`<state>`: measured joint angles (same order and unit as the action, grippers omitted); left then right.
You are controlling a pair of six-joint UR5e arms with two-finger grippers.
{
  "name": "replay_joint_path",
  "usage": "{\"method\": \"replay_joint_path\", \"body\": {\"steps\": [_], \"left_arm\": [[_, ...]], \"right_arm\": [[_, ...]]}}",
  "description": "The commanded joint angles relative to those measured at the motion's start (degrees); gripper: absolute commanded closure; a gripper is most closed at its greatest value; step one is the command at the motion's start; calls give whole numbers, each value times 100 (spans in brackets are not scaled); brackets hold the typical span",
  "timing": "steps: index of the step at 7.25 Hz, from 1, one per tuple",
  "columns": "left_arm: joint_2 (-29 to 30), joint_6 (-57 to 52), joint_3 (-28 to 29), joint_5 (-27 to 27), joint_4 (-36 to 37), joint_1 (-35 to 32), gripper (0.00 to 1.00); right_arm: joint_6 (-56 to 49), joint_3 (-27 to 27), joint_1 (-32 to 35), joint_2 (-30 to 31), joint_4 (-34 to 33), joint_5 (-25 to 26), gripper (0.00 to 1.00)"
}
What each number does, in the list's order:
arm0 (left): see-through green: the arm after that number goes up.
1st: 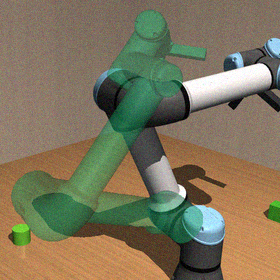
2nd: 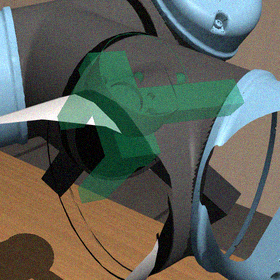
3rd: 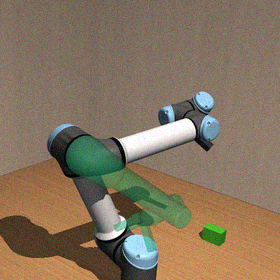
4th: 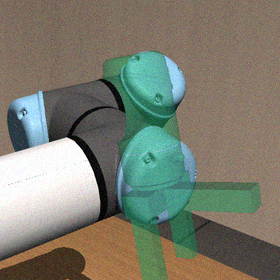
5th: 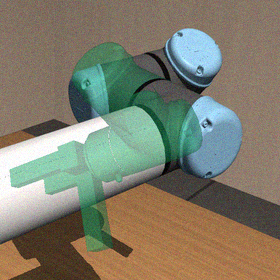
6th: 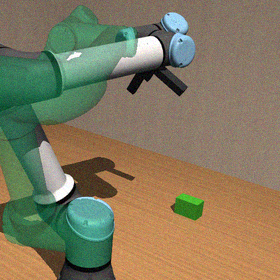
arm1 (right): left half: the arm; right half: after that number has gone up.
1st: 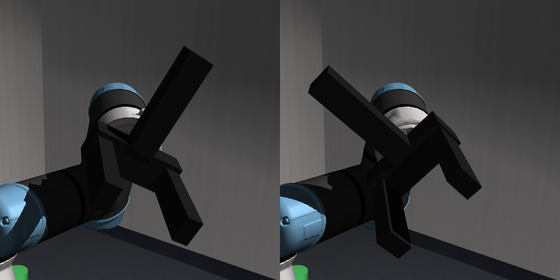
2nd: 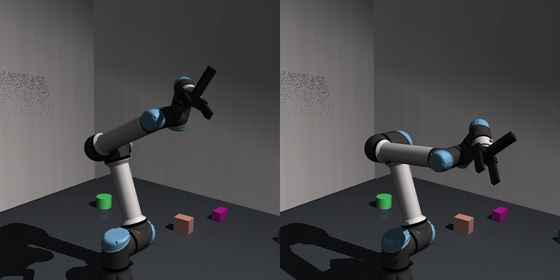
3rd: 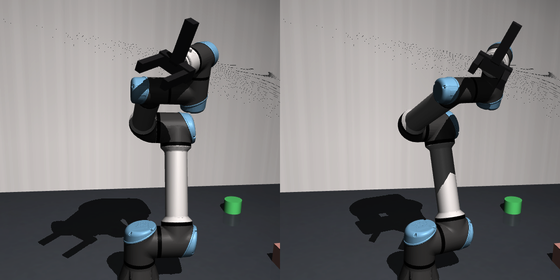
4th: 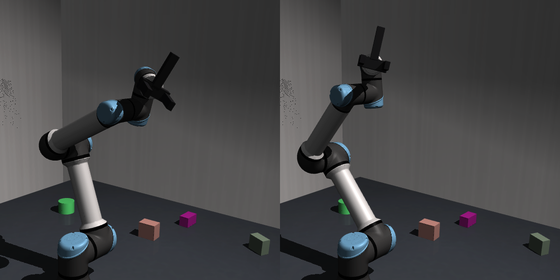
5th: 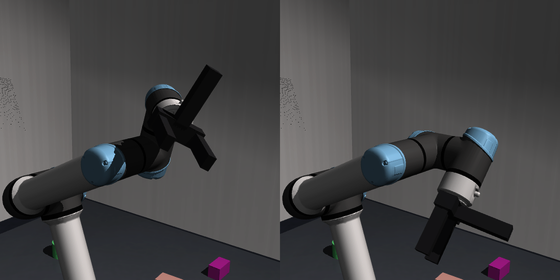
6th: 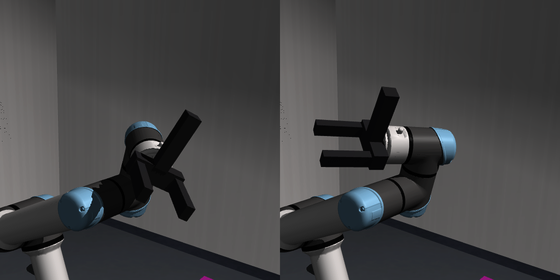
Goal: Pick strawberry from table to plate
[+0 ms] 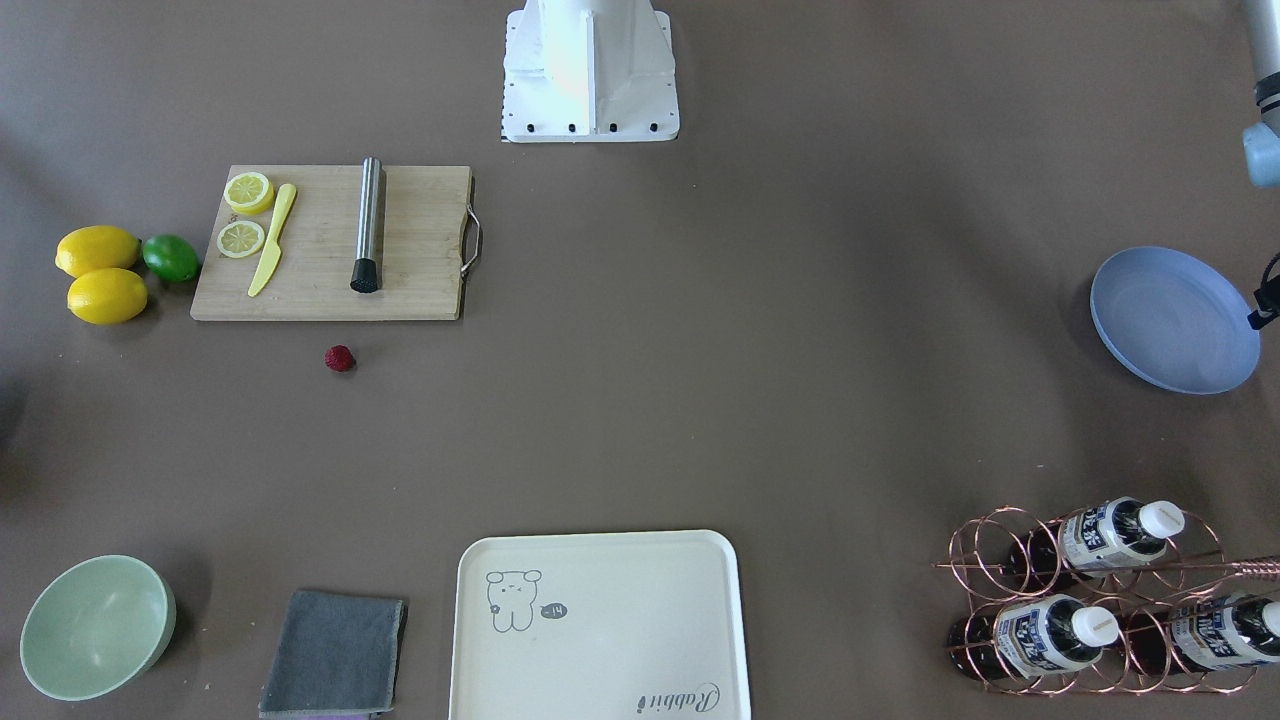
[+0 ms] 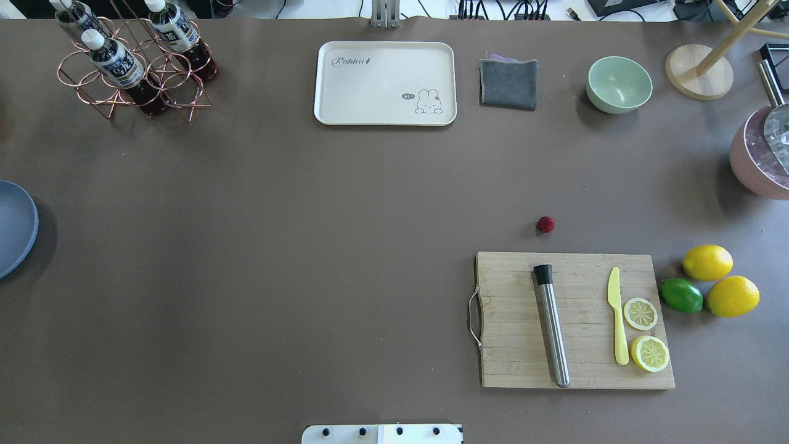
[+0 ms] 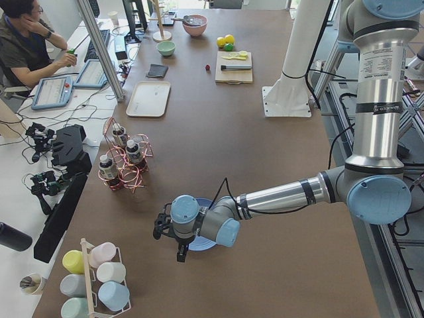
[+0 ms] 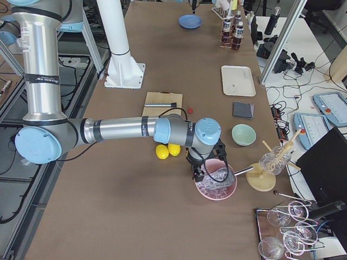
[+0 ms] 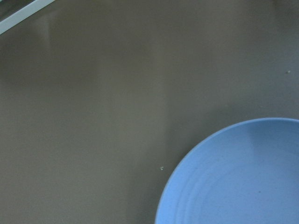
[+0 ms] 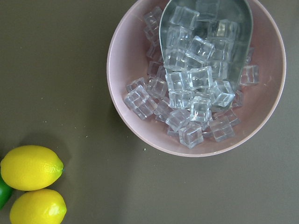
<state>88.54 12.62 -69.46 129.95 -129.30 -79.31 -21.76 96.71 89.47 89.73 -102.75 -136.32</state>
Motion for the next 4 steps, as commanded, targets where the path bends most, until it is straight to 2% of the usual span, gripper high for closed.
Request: {"method": "replay_joint_path", "body": {"steps": [1, 3, 4], "left_arm": [[-3, 12, 143, 22, -122, 38, 12], [6, 12, 152, 162, -122, 134, 19], [6, 21, 152, 171, -122, 196, 20]], "right_arm": [[-3, 6, 0, 9, 0, -9, 0], [-3, 6, 0, 9, 0, -9, 0], [-3, 6, 0, 9, 0, -9, 0]]}}
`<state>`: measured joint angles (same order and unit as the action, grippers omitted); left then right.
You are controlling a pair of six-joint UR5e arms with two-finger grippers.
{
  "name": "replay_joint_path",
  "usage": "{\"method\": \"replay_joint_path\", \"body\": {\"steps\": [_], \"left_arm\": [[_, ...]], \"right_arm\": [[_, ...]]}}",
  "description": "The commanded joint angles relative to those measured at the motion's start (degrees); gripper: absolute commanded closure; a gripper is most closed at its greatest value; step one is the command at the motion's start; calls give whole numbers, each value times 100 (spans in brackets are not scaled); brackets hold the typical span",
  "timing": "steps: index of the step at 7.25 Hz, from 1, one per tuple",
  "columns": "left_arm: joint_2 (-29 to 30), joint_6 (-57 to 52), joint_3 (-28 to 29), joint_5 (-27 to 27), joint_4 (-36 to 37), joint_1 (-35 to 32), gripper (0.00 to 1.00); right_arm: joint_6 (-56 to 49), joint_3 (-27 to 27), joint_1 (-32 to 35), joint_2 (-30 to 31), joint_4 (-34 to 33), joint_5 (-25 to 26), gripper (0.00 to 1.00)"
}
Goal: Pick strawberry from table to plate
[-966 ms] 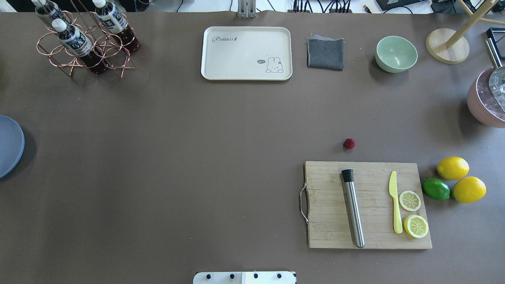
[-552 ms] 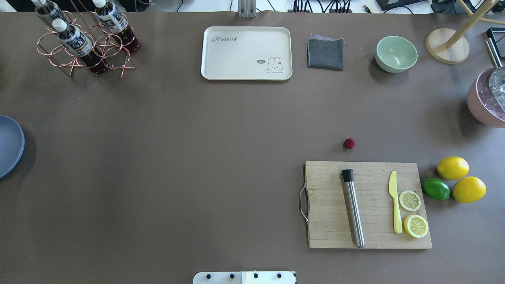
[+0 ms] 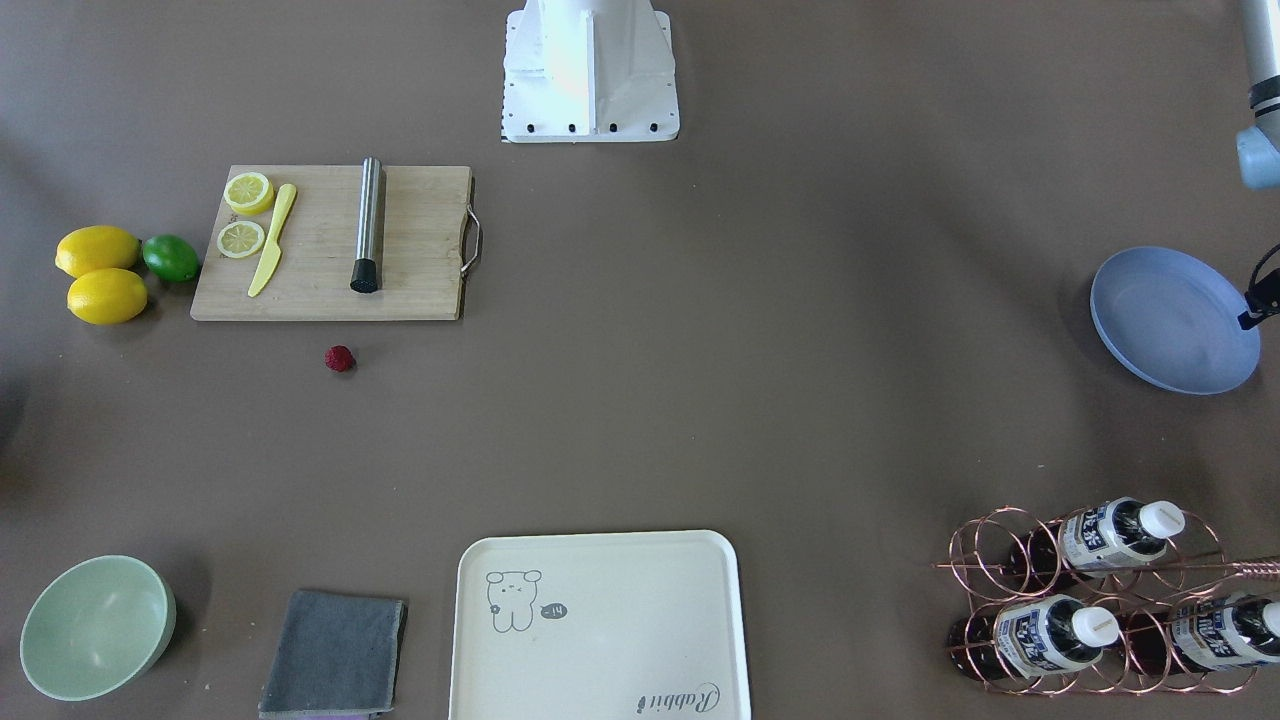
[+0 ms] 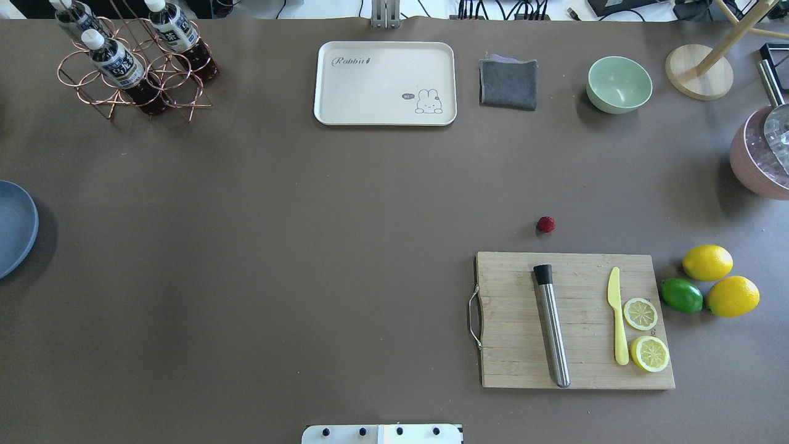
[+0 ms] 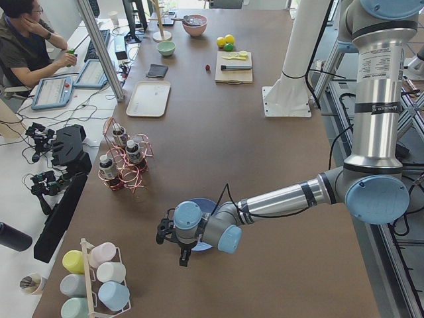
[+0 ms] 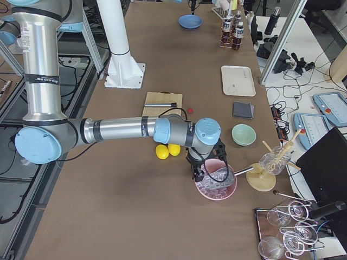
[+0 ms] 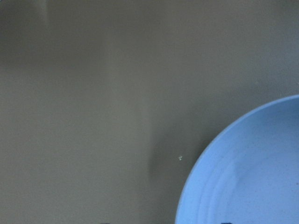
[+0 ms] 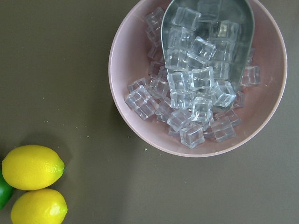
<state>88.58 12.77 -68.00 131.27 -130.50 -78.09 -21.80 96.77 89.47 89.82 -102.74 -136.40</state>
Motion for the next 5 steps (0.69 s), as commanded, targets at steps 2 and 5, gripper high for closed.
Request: {"method": "replay_joint_path", "body": {"steps": [2, 5], "left_arm": [[88, 7, 111, 30, -11, 162, 25], [89, 15, 129, 30, -89, 163, 53]], "right_arm": [[0, 0, 0, 1, 0, 8, 0], [0, 122, 0, 1, 0, 26, 0]]}}
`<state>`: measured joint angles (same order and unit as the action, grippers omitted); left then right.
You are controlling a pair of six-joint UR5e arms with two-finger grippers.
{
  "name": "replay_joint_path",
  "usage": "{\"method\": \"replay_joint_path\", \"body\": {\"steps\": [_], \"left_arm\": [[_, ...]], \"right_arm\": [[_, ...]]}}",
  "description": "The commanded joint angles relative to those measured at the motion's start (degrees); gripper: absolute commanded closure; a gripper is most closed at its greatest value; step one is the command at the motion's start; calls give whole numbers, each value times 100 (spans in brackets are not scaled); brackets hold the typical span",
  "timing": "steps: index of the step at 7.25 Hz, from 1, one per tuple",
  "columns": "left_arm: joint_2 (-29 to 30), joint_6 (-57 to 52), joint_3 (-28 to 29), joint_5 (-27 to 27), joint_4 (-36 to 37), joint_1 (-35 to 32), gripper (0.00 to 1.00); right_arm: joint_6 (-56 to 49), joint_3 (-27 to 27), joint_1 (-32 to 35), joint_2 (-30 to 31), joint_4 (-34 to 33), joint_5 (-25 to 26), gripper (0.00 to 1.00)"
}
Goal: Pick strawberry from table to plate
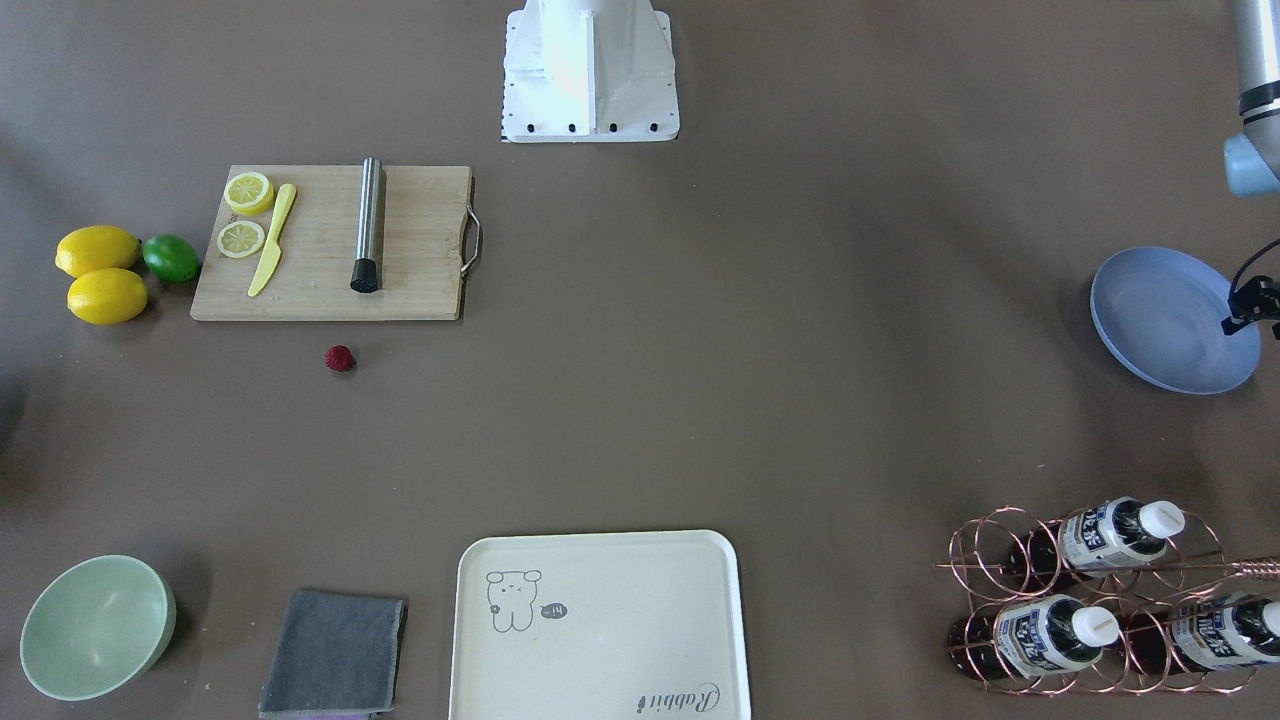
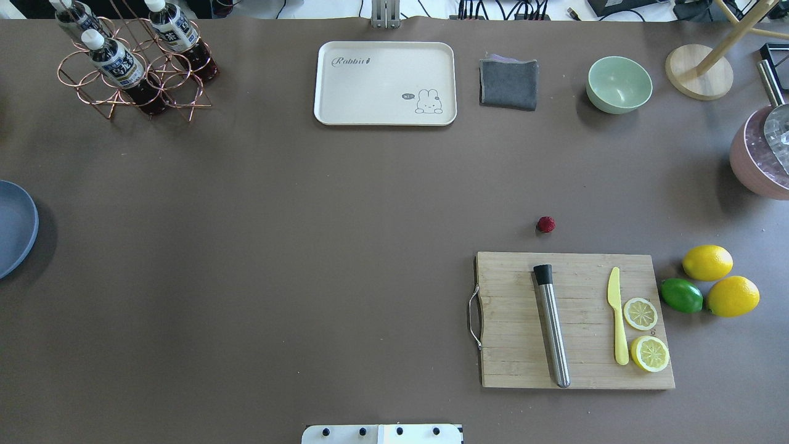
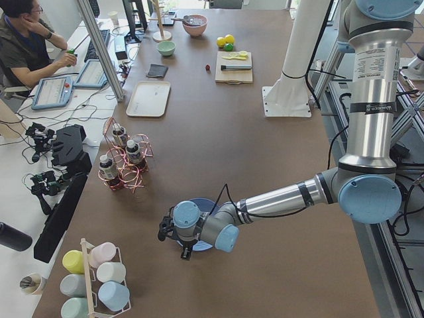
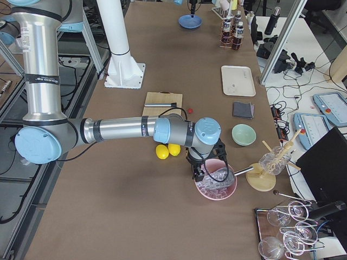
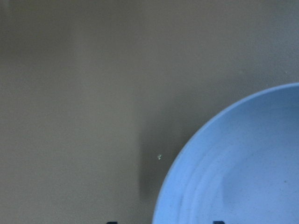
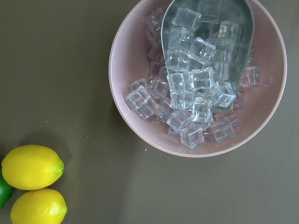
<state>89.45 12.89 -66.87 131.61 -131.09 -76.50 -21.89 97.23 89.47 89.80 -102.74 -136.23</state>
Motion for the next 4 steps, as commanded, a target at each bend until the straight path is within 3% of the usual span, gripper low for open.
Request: {"method": "replay_joint_path", "body": {"steps": [1, 2, 3, 4], "left_arm": [[3, 55, 16, -3, -40, 3, 64], [-6, 126, 8, -3, -48, 3, 88], [-6, 170, -1, -3, -75, 3, 100], [-15, 196, -53, 40, -75, 3, 100]], "right_arm": [[9, 86, 0, -24, 0, 8, 0], [9, 86, 0, -50, 0, 8, 0], [9, 120, 0, -50, 0, 17, 0], [18, 121, 0, -42, 0, 17, 0]]}}
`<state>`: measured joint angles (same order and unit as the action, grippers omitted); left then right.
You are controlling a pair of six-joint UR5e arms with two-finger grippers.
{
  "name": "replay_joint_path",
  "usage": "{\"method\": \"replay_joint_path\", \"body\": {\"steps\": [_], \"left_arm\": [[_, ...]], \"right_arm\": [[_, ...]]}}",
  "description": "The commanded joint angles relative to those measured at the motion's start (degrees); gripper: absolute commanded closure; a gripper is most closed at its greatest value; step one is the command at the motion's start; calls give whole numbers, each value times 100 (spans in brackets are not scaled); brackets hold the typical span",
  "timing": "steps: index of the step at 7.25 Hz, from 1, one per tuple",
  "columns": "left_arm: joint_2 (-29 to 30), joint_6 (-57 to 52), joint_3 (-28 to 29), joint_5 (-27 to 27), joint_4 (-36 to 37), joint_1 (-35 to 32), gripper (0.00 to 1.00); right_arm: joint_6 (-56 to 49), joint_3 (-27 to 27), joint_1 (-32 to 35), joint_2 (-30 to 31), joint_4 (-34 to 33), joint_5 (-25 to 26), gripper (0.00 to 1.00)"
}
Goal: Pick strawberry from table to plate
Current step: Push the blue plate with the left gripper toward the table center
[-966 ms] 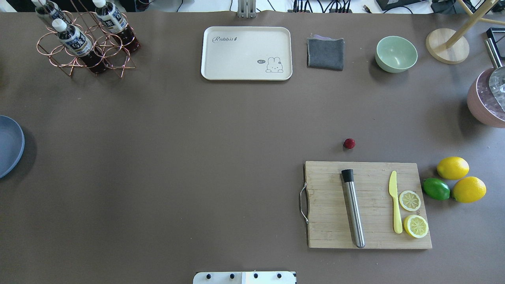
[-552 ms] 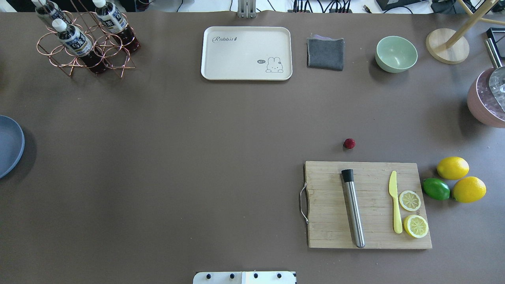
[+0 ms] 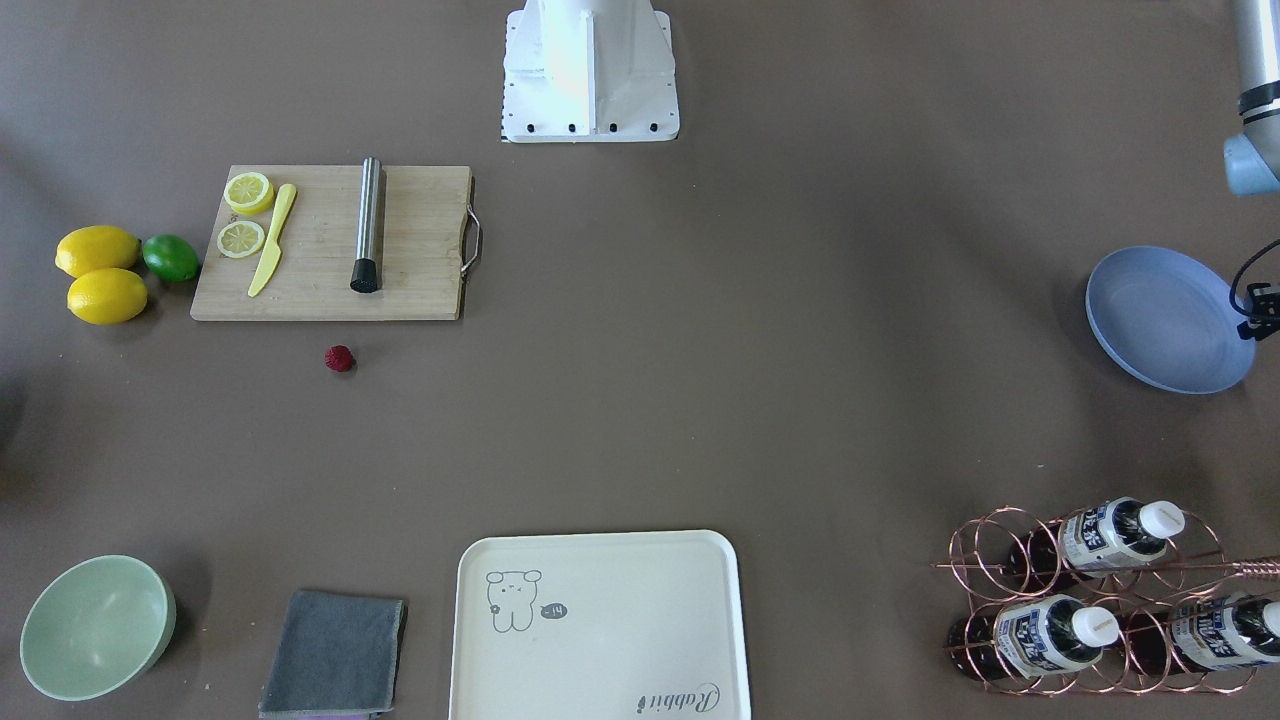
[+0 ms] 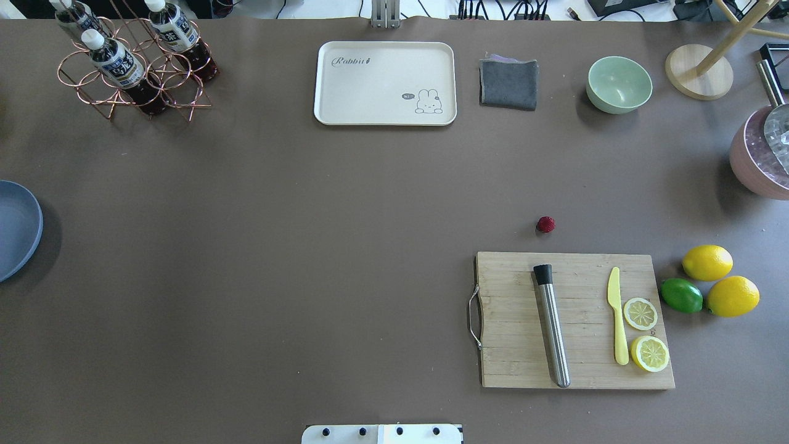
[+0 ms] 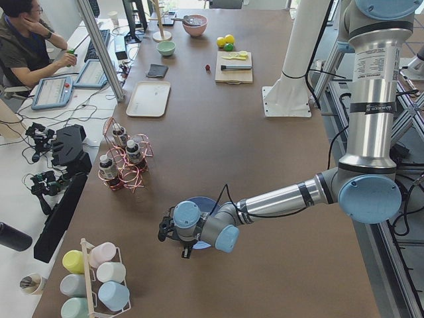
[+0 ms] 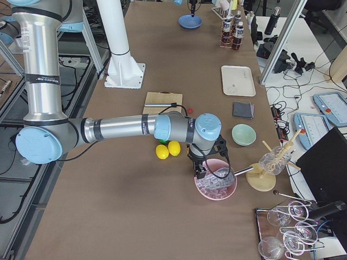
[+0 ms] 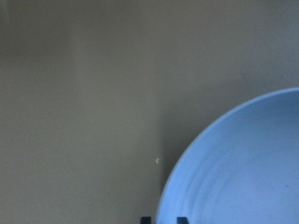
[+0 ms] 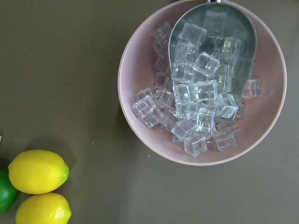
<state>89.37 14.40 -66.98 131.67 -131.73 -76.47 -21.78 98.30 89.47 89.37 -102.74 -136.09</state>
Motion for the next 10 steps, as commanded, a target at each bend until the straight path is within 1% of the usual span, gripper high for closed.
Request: {"method": "replay_joint_path", "body": {"steps": [1, 2, 3, 4, 5, 6, 7, 8, 10], "left_arm": [[-34, 193, -252, 391, -98, -8, 100], [-86, 377, -628, 934, -29, -26, 100], [-34, 858, -971, 1340, -46, -26, 100], [27, 1550, -1453, 1379, -81, 44, 100], [54, 2096, -2058, 1318, -72, 575, 100], [158, 2659, -2360, 1030, -81, 1085, 100], [246, 3378, -2816, 471, -72, 1656, 100], [378, 4003, -3090, 221, -63, 2183, 100], [1202, 5233, -3110, -761, 33, 3264, 100]], "right_arm": [[7, 23, 0, 2, 0, 3, 0], [-2, 23, 0, -7, 0, 3, 0], [-2, 14, 0, 1, 0, 12, 0], [-2, 23, 0, 19, 0, 4, 0], [-2, 14, 0, 28, 0, 3, 0], [-2, 23, 0, 37, 0, -5, 0], [7, 14, 0, 19, 0, -5, 0], [7, 14, -9, -24, 0, -31, 0], [103, -12, -235, -164, 0, -119, 0]]}}
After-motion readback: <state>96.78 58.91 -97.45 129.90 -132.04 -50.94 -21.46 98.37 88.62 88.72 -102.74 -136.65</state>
